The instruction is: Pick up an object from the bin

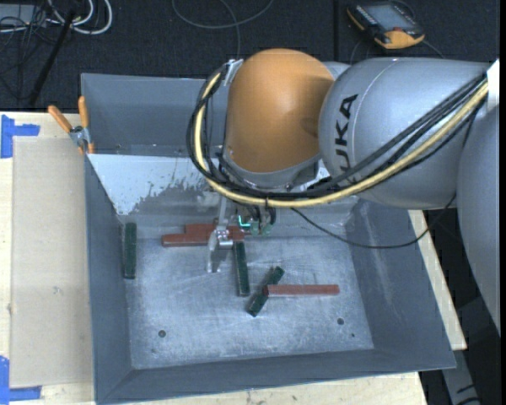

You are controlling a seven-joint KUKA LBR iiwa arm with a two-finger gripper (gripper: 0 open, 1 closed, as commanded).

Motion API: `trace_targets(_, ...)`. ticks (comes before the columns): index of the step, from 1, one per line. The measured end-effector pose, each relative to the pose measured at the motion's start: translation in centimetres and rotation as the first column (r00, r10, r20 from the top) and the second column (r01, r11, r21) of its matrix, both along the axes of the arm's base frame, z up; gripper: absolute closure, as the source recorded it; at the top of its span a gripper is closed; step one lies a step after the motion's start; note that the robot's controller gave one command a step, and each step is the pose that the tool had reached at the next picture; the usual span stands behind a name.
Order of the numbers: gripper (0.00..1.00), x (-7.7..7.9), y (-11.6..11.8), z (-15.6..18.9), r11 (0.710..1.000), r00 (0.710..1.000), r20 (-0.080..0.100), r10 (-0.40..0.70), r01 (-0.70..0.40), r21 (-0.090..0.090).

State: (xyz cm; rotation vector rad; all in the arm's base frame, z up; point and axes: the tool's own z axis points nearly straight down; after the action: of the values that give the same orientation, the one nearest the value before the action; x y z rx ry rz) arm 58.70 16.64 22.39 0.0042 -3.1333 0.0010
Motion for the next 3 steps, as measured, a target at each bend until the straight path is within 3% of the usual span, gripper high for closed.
trace_targets(1,0.00,0.2,-0.1,0.4,1.000,1.000,0.007,-0.004,0.004,0.001)
trace_targets(2,0.00,1.9,-1.3,-7.0,1.000,1.000,0.012,0.007,-0.007,0.003)
trace_targets(3,0.00,2.4,-2.0,-9.9,1.000,1.000,0.004,-0.010,0.010,0.001)
